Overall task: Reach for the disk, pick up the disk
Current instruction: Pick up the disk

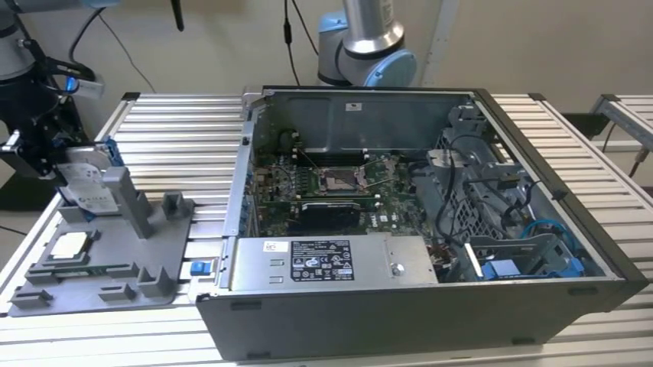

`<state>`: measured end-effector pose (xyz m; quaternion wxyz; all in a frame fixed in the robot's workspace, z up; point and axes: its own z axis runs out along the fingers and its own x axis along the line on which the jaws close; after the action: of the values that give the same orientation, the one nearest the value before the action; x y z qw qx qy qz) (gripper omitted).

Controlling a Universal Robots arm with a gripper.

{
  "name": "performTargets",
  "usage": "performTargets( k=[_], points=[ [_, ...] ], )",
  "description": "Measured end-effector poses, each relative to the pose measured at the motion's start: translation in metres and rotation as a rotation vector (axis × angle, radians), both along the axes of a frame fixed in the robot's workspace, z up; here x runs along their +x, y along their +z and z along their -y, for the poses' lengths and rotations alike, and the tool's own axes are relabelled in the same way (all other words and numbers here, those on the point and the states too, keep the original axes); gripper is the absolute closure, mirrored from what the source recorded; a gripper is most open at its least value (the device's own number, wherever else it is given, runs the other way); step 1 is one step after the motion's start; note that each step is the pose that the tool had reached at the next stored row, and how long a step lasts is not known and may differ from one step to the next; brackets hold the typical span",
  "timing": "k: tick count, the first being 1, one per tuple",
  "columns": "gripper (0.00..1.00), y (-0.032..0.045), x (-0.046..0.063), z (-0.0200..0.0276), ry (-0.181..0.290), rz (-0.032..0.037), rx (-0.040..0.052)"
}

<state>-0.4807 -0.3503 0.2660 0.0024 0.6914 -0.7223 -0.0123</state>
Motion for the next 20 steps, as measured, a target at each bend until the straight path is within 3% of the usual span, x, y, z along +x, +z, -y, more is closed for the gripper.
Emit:
performTargets(
  k=[8,14,15,20],
  points=[
    [0.00,0.0002,0.0000,0.0059,0.002,-0.0003,0.0024],
    [0.00,0.0002,-0.0001,0.0059,0.002,-0.0002,0.0025],
    [1.00,0.0002,0.0000,0.0060,0.002,-0.0002,0.0025],
    [1.00,0.0002,0.0000,0.0059,0.002,-0.0002,0.0025]
  ],
)
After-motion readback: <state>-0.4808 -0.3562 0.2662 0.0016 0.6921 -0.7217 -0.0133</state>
